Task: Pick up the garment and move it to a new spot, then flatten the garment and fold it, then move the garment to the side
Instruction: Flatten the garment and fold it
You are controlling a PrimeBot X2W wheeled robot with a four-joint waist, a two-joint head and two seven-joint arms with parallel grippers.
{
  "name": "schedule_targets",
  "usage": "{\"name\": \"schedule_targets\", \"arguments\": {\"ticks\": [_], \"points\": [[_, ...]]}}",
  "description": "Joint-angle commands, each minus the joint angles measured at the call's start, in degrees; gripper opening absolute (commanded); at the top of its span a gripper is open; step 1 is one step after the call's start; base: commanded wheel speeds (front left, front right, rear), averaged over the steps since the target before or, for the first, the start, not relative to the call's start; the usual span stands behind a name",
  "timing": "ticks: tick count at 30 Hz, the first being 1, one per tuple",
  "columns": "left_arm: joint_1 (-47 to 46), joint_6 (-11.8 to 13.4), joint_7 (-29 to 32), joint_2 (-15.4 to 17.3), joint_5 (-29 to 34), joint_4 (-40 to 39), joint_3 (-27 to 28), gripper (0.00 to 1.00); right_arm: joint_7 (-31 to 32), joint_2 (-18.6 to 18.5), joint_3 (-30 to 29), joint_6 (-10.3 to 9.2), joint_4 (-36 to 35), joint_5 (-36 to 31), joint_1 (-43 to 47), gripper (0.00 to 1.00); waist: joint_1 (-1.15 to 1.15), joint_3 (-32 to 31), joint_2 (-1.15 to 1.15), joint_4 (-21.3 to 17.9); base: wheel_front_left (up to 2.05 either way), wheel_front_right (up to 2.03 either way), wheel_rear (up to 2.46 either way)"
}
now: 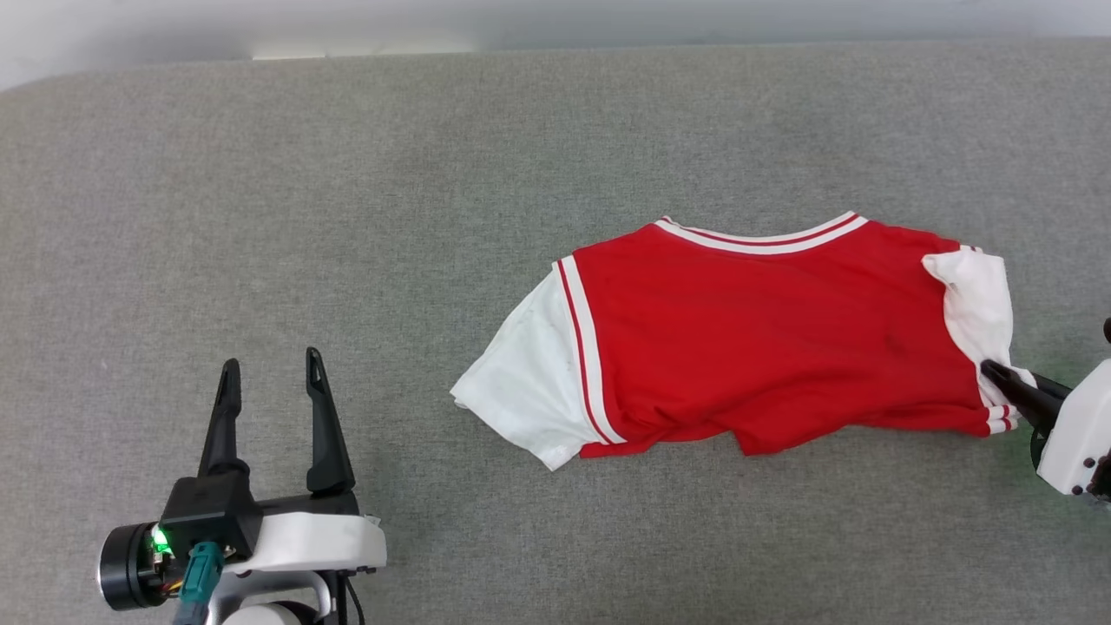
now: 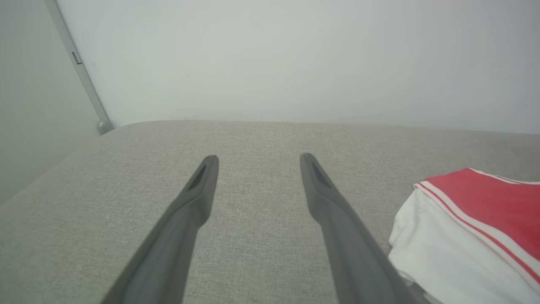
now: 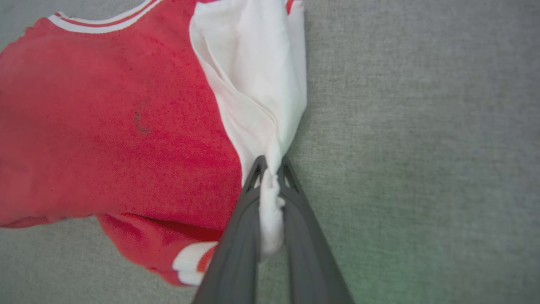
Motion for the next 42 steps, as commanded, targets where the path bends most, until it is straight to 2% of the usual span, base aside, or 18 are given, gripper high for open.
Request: {"name": "schedule_targets", "arguments": {"ticks": [1,5,9,12,14,17,20,24,27,28,33,38,42], "points": [[-0.5,-0.5,-0.1,0.1,0.5,0.2,0.5,1.0,-2.0,0.5,-0.6,-0.1,0.6,-1.0,1.3,1.0,0.0,-0.5,0.0,-0.3,0.0,0.0,0.0],[-2.4,-2.4,-0.1,2.2,1.4,0.9,2.4,1.0,-11.8,1.0,-4.1,-0.07,1.1,-6.9,-0.7,1.0,0.0,-2.0,0.0,-1.2,0.0,0.0,0.0],[-4.8,-4.4,-0.1,5.2,2.2,1.4,3.3,1.0,-17.0,2.7,-9.1,-0.07,0.8,-13.3,-1.8,1.0,0.0,-2.7,0.0,-2.2,0.0,0.0,0.0],[-6.4,-6.6,0.5,7.8,2.4,3.0,3.1,1.0,-17.9,4.6,-16.0,-0.07,-0.2,-19.6,-1.7,1.0,0.0,-3.1,0.0,-2.9,0.0,0.0,0.0],[-9.0,-8.3,1.5,9.7,2.2,3.4,3.0,1.0,-18.0,6.3,-23.2,-0.07,-2.5,-26.1,-0.5,1.0,0.0,-3.2,0.0,-3.2,0.0,0.0,0.0],[-11.8,-11.6,6.5,12.4,2.2,3.9,1.4,1.0,-17.9,10.4,-34.9,-0.07,-7.7,-36.8,4.7,1.0,0.0,-3.2,0.0,-3.4,0.0,0.0,0.0],[-15.4,-14.7,12.7,15.4,1.5,3.4,-0.4,1.0,-18.0,16.0,-45.8,-0.07,-15.1,-46.6,10.3,1.0,0.0,-3.1,0.0,-3.5,0.0,0.0,0.0],[-19.9,-16.9,23.0,19.0,-2.9,2.6,-4.9,1.0,-18.0,24.0,-54.1,-0.07,-23.8,-55.8,18.1,1.0,0.0,-2.8,0.0,-3.7,0.0,0.0,0.0],[-23.4,-17.3,31.6,23.5,-8.7,1.5,-11.3,1.0,-18.0,27.7,-56.4,-0.07,-27.7,-59.4,21.4,1.0,0.0,-2.4,0.0,-3.9,0.0,0.0,0.0],[-27.7,-17.2,40.3,29.2,-16.8,-0.2,-18.5,1.0,-17.5,29.9,-56.6,-0.07,-30.1,-61.2,23.6,1.0,0.0,-1.7,0.0,-4.2,0.0,0.0,0.0],[-36.0,-17.3,53.3,37.1,-28.2,-2.3,-29.4,1.0,-16.7,31.5,-56.0,-0.07,-32.1,-62.6,24.2,1.0,0.0,-0.2,0.0,-5.5,0.0,0.0,0.0],[-43.9,-17.3,62.2,40.8,-35.5,-2.8,-39.8,1.0,-16.4,31.9,-55.0,-0.07,-32.6,-63.1,22.4,1.0,0.0,1.8,0.0,-7.0,0.0,0.0,0.0],[-49.2,-17.3,67.1,42.1,-38.9,-2.2,-48.3,1.0,-16.6,32.1,-54.0,-0.07,-32.6,-63.3,20.8,1.0,0.0,3.6,0.0,-8.4,0.0,0.0,0.0]]}}
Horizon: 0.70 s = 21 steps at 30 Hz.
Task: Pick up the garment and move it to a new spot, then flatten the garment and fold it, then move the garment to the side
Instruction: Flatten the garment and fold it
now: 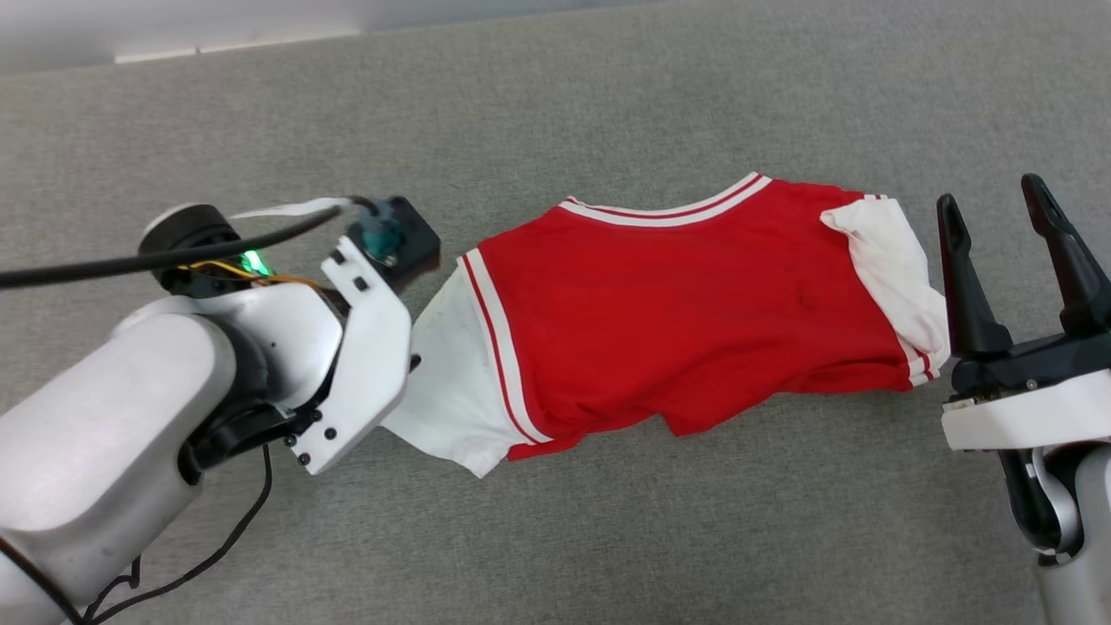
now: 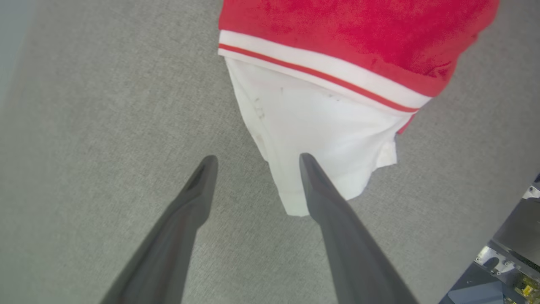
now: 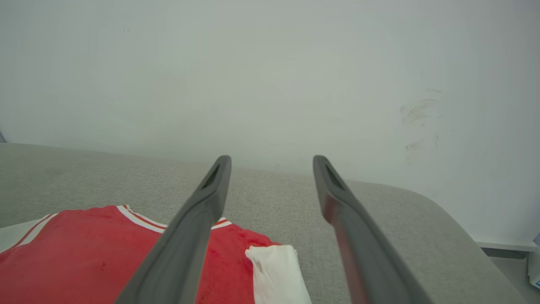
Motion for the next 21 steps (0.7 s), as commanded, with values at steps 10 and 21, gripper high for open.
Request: {"name": "schedule_targets", "arguments": {"ticks": [10,21], "points": [[-6.9,0.0,1.6,1.7,-2.8,7.0,-17.5,1.0,-1.0,1.4,2.4,-0.04,2.7,-0.5,-4.0,1.0,0.0,4.0,0.0,-3.3,0.0,0.0,0.0],[-14.0,0.1,-7.3,5.3,-4.6,13.0,-19.5,0.0,-1.4,1.3,2.2,-0.04,4.5,-0.6,-2.7,1.0,0.0,2.1,0.0,-1.9,0.0,0.0,0.0]]}}
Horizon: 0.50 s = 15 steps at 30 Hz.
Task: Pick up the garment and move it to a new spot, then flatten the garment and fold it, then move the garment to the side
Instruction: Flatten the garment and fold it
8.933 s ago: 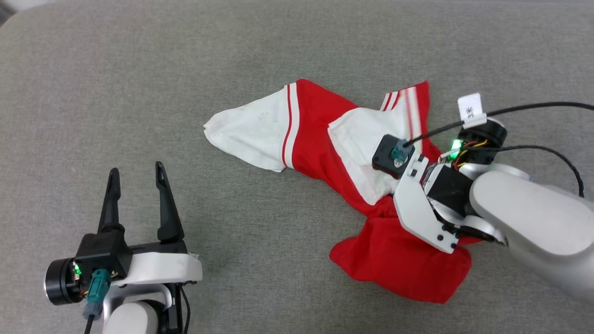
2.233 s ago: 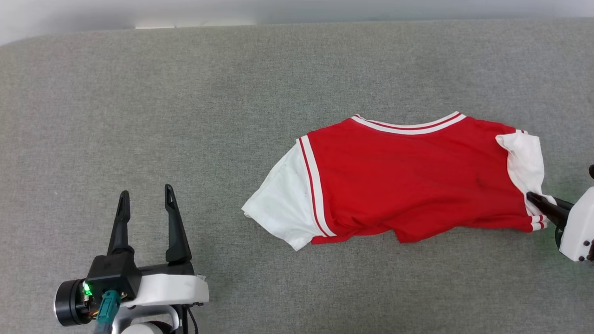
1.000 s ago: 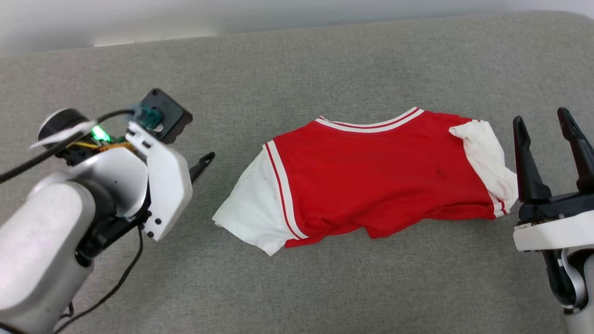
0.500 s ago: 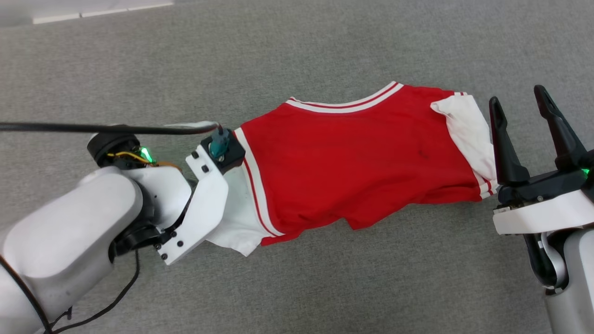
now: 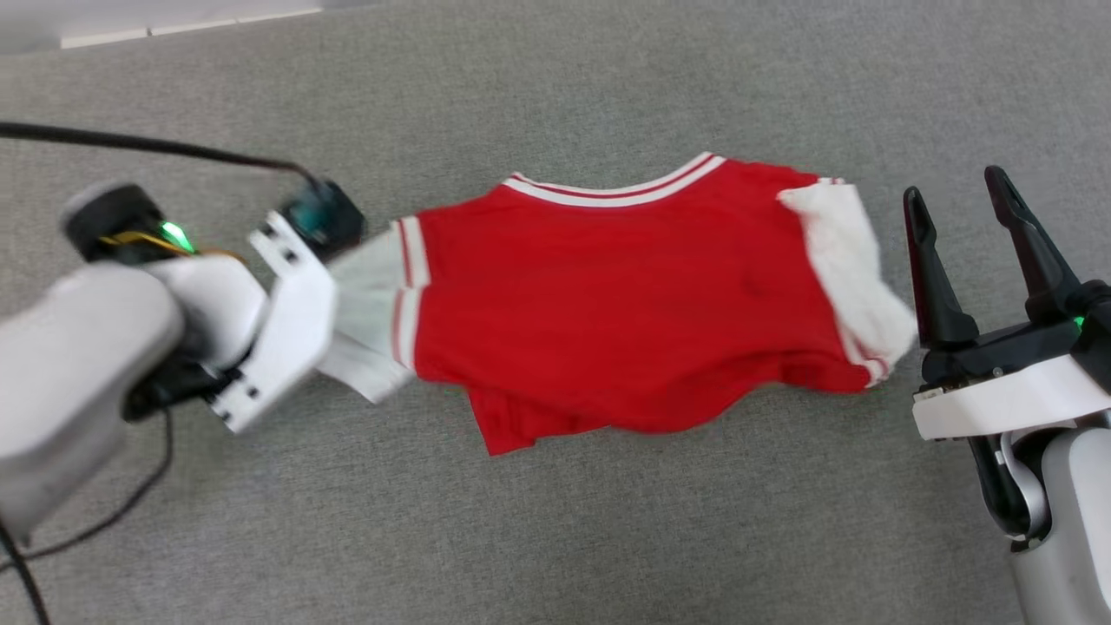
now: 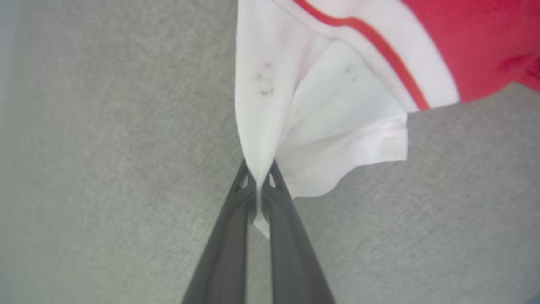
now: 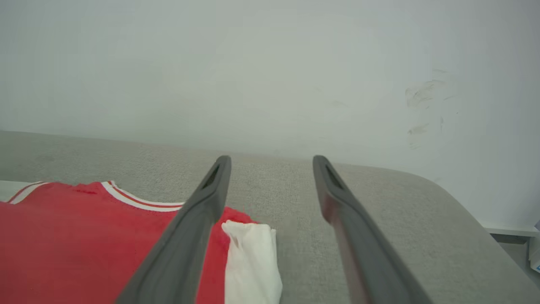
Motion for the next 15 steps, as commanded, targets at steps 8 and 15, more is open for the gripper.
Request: {"name": "schedule_targets", "arguments": {"ticks": [8,15], "points": [[-1.3,0.6,-3.0,4.6,-1.4,7.9,1.3,0.0,-0.2,-0.2,0.2,-0.04,0.5,0.3,0.7,1.0,0.0,-0.3,0.0,0.2,0.0,0.0,0.0],[1.9,2.2,-5.5,3.1,-3.3,14.8,1.6,0.02,-0.2,-0.1,0.8,-0.04,1.4,0.3,0.4,1.0,0.0,0.6,0.0,-0.1,0.0,0.0,0.0]]}}
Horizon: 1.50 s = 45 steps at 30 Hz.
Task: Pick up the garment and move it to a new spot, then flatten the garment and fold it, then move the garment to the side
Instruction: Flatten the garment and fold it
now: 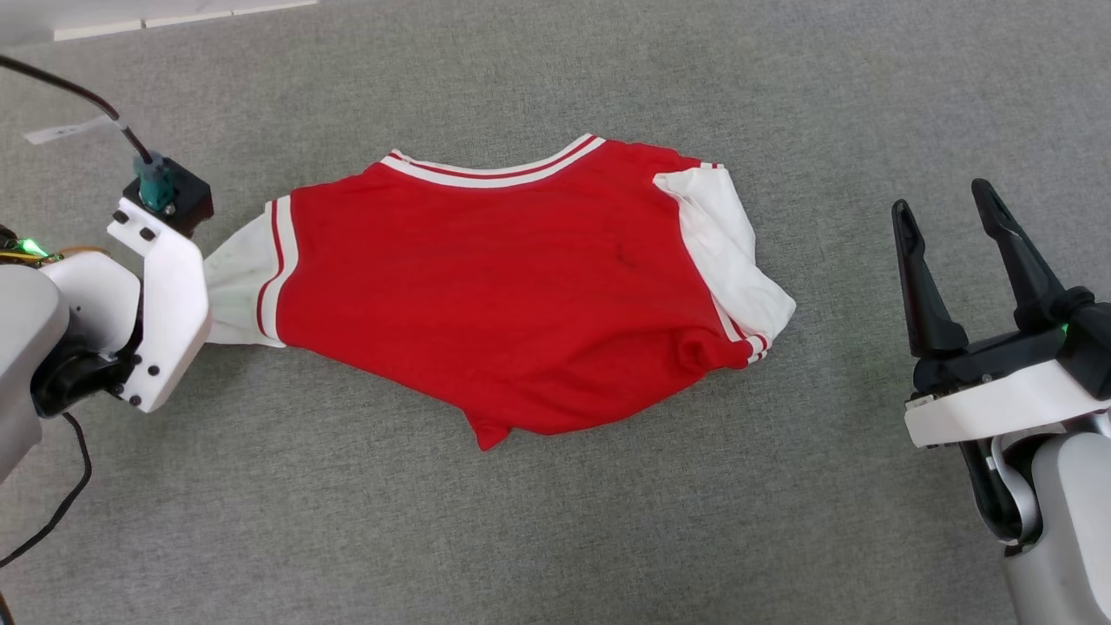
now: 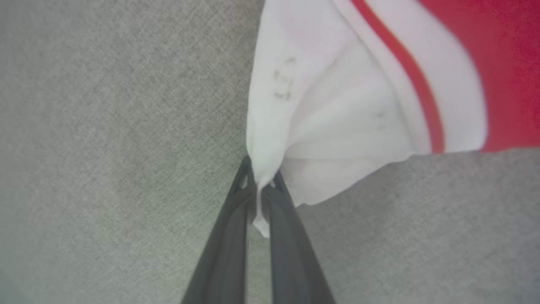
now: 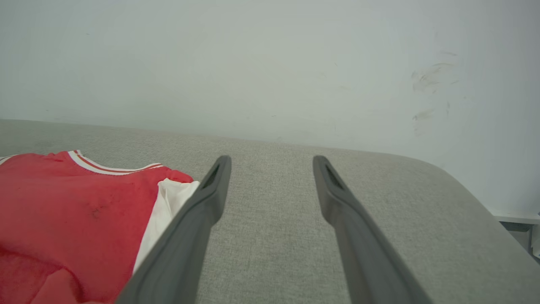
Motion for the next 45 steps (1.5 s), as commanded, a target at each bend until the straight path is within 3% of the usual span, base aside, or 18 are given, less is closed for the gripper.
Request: {"name": "schedule_targets", "arguments": {"ticks": [1,2,8,15,18,24,35,36,45], "points": [[0.5,0.4,-0.4,-0.3,0.1,0.3,0.0,0.47,-0.1,-0.1,0.1,-0.04,0.2,0.2,0.0,1.0,0.0,0.0,0.0,0.0,0.0,0.0,0.0],[0.6,0.6,-1.2,-0.6,0.0,1.1,0.2,1.0,-0.1,-0.1,0.0,-0.04,0.3,0.2,-0.1,1.0,0.0,-0.1,0.0,0.1,0.0,0.0,0.0],[-1.3,-0.4,-2.0,-0.9,-5.0,0.0,3.5,1.0,-0.1,-0.4,-0.2,-0.04,0.8,0.0,0.0,1.0,0.0,-1.4,0.0,1.1,0.0,0.0,0.0],[-6.2,0.3,0.5,2.5,-5.9,-4.6,6.2,1.0,-0.1,-0.1,0.5,-0.04,0.3,-0.1,-0.2,1.0,0.0,-1.3,0.0,1.1,0.0,0.0,0.0],[-7.8,0.8,2.1,3.7,-3.9,-4.5,5.6,1.0,-0.1,-0.3,1.0,-0.04,-0.1,-0.1,-0.9,1.0,0.0,-0.4,0.0,0.6,0.0,0.0,0.0],[-6.0,1.0,4.7,3.0,-4.0,-2.0,3.8,1.0,-0.1,-0.1,1.6,-0.04,-0.6,-0.4,-2.2,1.0,0.0,1.6,0.0,-0.8,0.0,0.0,0.0],[-0.4,-1.0,6.5,0.7,-3.7,1.6,-1.6,1.0,-0.1,0.3,1.1,-0.04,-1.0,-0.9,-2.8,1.0,0.0,3.5,0.0,-2.0,0.0,0.0,0.0],[-0.5,-1.1,6.5,0.5,-3.0,2.0,-2.1,0.0,-0.1,0.3,1.2,-0.04,-0.9,-0.8,-2.9,1.0,0.0,3.5,0.0,-2.0,0.0,0.0,0.0],[-9.3,-1.7,-1.8,1.0,2.6,3.4,0.3,0.0,-0.1,-0.1,1.0,-0.04,-1.1,-1.2,-2.9,1.0,0.0,3.1,0.0,-1.7,0.0,0.0,0.0]]}}
